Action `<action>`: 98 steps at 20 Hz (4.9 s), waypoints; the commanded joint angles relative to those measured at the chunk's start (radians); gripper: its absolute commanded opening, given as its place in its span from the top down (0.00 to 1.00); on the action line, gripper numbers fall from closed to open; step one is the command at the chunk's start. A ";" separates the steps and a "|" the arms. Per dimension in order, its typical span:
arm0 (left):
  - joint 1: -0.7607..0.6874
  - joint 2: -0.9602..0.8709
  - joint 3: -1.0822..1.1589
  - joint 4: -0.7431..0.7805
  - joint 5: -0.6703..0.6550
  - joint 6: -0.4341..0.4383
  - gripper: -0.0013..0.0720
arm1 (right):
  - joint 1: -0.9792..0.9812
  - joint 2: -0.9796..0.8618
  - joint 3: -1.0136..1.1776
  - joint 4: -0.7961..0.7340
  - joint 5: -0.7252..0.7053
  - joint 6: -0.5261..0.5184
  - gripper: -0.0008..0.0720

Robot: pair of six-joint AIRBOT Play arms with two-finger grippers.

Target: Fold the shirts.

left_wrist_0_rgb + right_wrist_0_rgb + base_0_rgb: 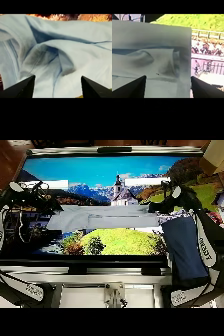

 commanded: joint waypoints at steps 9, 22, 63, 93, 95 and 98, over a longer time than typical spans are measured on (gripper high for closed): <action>-0.021 0.069 0.010 -0.024 -0.077 -0.001 0.09 | -0.047 -0.149 0.002 0.252 0.114 -0.008 0.11; -0.468 -0.018 0.018 -0.242 0.097 -0.020 0.94 | -0.016 0.349 0.003 0.348 0.297 -0.045 0.89; 0.104 0.564 0.005 -0.404 -0.035 0.061 0.94 | 0.241 0.177 0.003 0.359 0.037 0.151 0.30; 0.103 0.560 0.004 -0.357 -0.042 0.061 0.94 | -0.232 0.555 0.024 0.198 0.400 0.134 0.89; 0.103 0.560 0.004 -0.357 -0.070 0.066 0.94 | -0.338 0.643 0.024 0.156 0.484 0.162 0.89; 0.098 0.560 0.004 -0.358 -0.114 0.088 0.94 | -0.457 0.732 0.024 0.055 0.552 0.170 0.89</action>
